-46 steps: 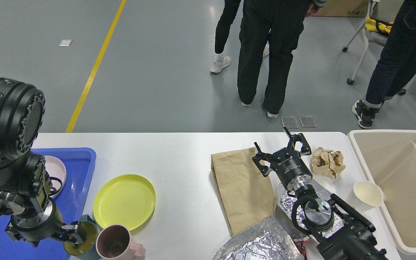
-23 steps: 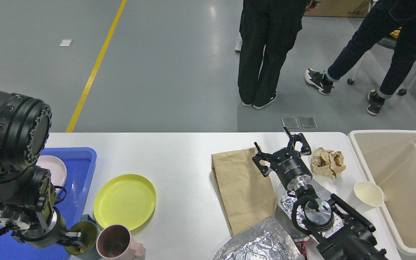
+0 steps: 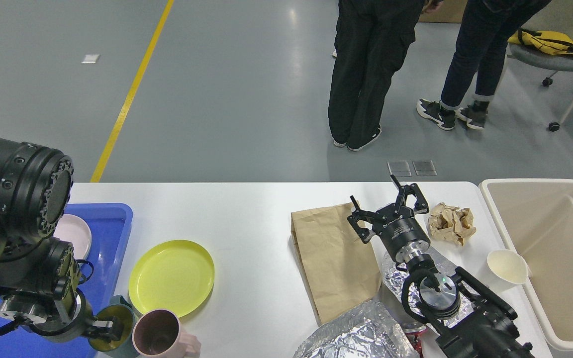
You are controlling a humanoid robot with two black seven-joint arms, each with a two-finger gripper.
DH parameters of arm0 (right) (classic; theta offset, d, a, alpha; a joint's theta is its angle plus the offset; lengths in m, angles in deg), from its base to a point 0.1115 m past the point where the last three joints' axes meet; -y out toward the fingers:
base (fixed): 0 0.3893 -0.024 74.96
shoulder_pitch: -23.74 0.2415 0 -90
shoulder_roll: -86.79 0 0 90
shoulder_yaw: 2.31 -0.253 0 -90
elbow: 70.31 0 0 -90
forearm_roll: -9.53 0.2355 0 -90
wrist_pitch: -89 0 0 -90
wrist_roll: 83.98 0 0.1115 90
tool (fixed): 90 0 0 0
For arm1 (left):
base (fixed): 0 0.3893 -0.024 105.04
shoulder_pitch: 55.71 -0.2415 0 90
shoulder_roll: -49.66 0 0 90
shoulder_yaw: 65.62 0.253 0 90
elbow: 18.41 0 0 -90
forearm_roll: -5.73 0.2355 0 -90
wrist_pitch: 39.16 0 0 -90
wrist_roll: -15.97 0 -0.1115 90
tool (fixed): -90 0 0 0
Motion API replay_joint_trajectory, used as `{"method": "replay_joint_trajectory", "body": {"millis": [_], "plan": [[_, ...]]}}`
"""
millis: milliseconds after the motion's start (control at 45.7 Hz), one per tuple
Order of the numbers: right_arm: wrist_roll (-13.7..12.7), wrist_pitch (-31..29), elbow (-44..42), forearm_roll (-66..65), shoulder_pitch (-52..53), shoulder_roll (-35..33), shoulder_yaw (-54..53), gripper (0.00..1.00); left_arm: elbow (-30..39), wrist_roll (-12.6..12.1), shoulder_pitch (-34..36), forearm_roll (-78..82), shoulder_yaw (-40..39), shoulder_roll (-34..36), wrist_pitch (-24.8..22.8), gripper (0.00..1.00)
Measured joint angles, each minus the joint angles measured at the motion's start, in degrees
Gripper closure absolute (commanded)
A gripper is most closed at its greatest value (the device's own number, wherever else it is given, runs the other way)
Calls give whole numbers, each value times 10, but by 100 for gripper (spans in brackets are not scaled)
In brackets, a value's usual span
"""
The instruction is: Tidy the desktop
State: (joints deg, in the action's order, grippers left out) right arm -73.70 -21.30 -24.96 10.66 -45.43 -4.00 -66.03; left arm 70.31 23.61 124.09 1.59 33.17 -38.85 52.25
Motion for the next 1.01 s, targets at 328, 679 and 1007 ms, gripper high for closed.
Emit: {"method": "replay_joint_trajectory", "body": {"millis": [328, 679, 1007], "plan": [[0, 0, 0, 0, 0, 0, 0, 0, -17, 0, -14, -11, -4, -1, 2, 18], [0, 0, 0, 0, 0, 0, 0, 0, -26, 0, -29, -23, -26, -1, 16, 37], [0, 0, 0, 0, 0, 0, 0, 0, -26, -3, -30, -23, -21, -1, 19, 71]]}}
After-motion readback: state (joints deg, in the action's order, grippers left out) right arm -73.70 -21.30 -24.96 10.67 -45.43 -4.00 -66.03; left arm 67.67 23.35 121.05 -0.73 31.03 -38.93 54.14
